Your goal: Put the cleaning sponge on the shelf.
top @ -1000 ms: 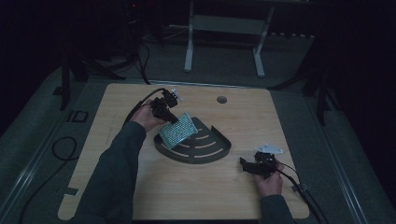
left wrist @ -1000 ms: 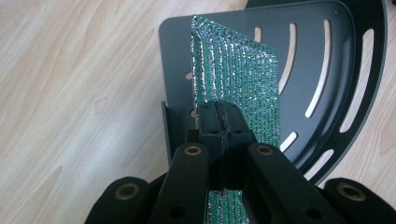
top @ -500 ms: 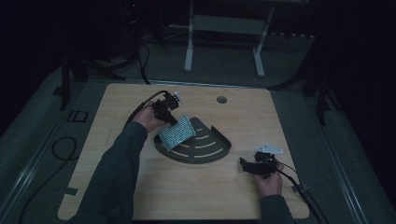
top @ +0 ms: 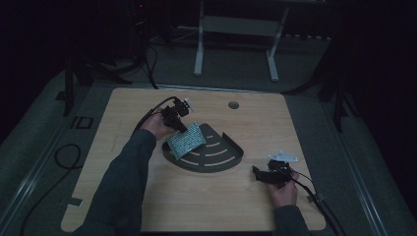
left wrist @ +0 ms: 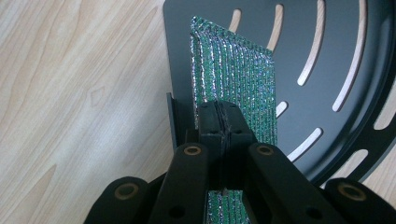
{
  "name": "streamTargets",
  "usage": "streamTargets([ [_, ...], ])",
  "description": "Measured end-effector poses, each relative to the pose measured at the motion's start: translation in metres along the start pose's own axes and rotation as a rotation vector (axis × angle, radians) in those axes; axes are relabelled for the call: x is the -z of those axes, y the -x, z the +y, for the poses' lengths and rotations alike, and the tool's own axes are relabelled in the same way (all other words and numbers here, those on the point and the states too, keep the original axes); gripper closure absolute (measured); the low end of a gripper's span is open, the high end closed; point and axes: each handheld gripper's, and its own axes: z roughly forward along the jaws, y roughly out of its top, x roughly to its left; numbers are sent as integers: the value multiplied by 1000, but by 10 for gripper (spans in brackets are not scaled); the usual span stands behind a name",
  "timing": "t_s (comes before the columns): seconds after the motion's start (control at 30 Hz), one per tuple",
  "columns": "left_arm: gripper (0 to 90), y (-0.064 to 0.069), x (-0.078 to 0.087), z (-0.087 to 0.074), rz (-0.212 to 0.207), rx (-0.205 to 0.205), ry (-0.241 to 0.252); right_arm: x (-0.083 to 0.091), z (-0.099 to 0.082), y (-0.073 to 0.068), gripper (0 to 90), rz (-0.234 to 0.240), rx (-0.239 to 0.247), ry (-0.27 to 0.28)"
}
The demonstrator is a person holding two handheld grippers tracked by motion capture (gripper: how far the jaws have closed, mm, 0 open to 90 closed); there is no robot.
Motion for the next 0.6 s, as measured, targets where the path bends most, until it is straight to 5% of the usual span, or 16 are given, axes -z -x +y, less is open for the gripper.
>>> streamTargets([
  [0.6, 888, -2, -10, -2, 39, -2, -49, 0, 0, 0, 164, 0, 0, 0],
])
